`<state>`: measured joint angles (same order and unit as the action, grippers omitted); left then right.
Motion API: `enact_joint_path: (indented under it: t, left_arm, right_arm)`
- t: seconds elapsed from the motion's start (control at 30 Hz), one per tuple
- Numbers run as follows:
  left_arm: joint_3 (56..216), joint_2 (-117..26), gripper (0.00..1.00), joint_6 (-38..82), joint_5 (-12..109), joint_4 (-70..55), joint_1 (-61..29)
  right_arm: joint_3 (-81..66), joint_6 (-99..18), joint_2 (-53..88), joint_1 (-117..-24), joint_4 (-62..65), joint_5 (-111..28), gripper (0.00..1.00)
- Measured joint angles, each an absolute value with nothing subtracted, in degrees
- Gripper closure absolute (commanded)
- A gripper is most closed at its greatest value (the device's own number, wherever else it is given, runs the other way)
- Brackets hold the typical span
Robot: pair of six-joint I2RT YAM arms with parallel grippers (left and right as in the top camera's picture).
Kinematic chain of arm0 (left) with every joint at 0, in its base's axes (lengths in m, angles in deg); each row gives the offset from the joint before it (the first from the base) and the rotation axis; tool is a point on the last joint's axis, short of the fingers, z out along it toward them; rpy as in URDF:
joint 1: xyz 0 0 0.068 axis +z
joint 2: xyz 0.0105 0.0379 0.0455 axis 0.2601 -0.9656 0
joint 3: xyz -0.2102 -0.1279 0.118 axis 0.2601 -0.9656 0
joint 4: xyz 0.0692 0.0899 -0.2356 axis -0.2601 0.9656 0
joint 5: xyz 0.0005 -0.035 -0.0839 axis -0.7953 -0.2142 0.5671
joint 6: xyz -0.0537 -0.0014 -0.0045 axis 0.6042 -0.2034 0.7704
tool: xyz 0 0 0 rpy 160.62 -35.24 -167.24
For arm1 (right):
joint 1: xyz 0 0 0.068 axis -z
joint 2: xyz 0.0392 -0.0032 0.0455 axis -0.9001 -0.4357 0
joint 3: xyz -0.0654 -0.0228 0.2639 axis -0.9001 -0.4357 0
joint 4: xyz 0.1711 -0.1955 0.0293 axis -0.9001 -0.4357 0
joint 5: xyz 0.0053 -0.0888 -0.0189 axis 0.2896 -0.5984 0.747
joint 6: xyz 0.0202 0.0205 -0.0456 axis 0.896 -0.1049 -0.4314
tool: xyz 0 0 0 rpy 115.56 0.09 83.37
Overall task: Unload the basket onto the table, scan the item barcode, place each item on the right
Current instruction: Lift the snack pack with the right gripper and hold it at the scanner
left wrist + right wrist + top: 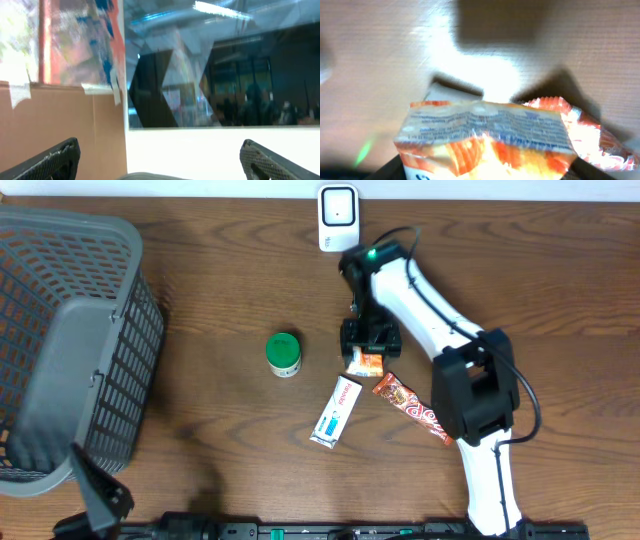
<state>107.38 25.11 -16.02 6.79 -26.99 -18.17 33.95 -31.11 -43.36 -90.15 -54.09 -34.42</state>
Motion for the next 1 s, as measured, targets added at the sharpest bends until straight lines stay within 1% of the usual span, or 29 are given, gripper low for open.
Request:
enact_joint_path:
  t: [0.2,0.27,0.33,0.5,0.6,0.7,0.83,1.0]
  left_arm:
    - [107.32,25.11,0.02,-16.02,6.81,-18.53,-18.17]
    - [107.30,25.11,0.02,-16.00,6.79,-17.20,-18.17]
    - [107.30,25.11,0.02,-15.98,6.79,-15.34,-18.17]
    - [107.21,25.11,0.02,-15.98,6.81,-3.45,-18.17]
    - [107.19,25.11,0.02,-15.98,7.38,1.62,-18.17]
    - [107.19,25.11,0.02,-16.00,11.34,6.06,-18.17]
    - [107.16,25.11,0.02,-16.00,17.63,9.14,-18.17]
    - [103.89,25.14,0.02,-16.31,21.65,5.53,-18.17]
  right_arm:
    - [41.60,-34.06,-43.31,-87.77,-62.64,-24.78,0.35]
    - [42.10,-35.79,-43.31,-87.61,-62.70,-21.79,0.32]
    - [42.10,-36.83,-43.31,-87.74,-62.77,-19.58,0.32]
    - [42.10,-37.88,-43.31,-87.77,-62.90,-16.83,0.32]
    - [42.10,-38.15,-43.31,-87.74,-62.92,-16.19,0.32]
    - [42.10,-38.32,-43.31,-87.74,-62.92,-15.73,0.32]
    - [42.10,-38.47,-43.31,-87.74,-62.92,-15.58,0.31]
    - [42.10,-38.91,-43.31,-87.74,-62.90,-15.67,0.31]
